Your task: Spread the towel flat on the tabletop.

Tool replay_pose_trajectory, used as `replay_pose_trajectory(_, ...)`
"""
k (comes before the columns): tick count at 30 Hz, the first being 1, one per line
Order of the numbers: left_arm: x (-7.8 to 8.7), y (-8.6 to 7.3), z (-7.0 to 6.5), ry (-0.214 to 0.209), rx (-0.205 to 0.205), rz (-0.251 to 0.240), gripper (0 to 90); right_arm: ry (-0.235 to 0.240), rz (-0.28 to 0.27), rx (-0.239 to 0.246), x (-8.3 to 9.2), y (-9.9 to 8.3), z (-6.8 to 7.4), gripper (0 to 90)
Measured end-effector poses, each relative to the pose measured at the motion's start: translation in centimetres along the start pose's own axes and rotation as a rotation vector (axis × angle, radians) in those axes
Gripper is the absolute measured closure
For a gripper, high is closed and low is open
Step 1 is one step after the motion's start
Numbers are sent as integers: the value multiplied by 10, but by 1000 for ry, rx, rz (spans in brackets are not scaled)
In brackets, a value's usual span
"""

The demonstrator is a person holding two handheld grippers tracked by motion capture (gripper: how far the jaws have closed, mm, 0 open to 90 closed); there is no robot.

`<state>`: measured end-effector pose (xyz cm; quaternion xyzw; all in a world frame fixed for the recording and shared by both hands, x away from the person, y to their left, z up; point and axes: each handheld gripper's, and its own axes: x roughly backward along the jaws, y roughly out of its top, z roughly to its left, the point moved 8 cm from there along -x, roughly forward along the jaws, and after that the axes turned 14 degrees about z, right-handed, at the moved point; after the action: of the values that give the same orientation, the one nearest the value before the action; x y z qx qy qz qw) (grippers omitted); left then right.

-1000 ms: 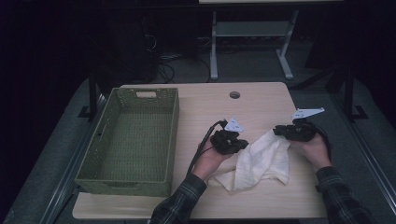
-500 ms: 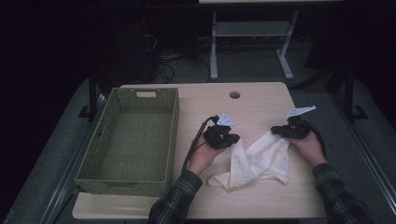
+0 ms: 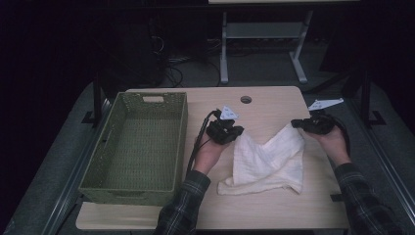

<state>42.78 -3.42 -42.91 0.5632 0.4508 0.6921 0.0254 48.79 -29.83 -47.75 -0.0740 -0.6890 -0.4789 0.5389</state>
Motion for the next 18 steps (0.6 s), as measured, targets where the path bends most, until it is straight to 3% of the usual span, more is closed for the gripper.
replay_pose_trajectory(3, 0, 9, 19, 25, 44, -26, 866, -11, -30, -12, 8, 11, -7, 863)
replay_pose_trajectory(6, -1, 12, 30, 32, 70, -38, 865, -16, -47, -17, 12, 18, -11, 864)
replay_pose_trajectory(8, -2, 18, 47, 57, 95, -42, 865, -16, -60, -28, 14, 25, -17, 864)
replay_pose_trajectory(9, -2, 18, 47, 57, 95, -42, 866, -16, -60, -28, 14, 25, -17, 864)
replay_pose_trajectory(15, -19, 20, 82, 124, 145, -8, 865, 1, -60, -76, -1, 29, -32, 864)
replay_pose_trajectory(18, -26, 16, 92, 152, 160, 17, 865, 2, -47, -85, -10, 28, -35, 864)
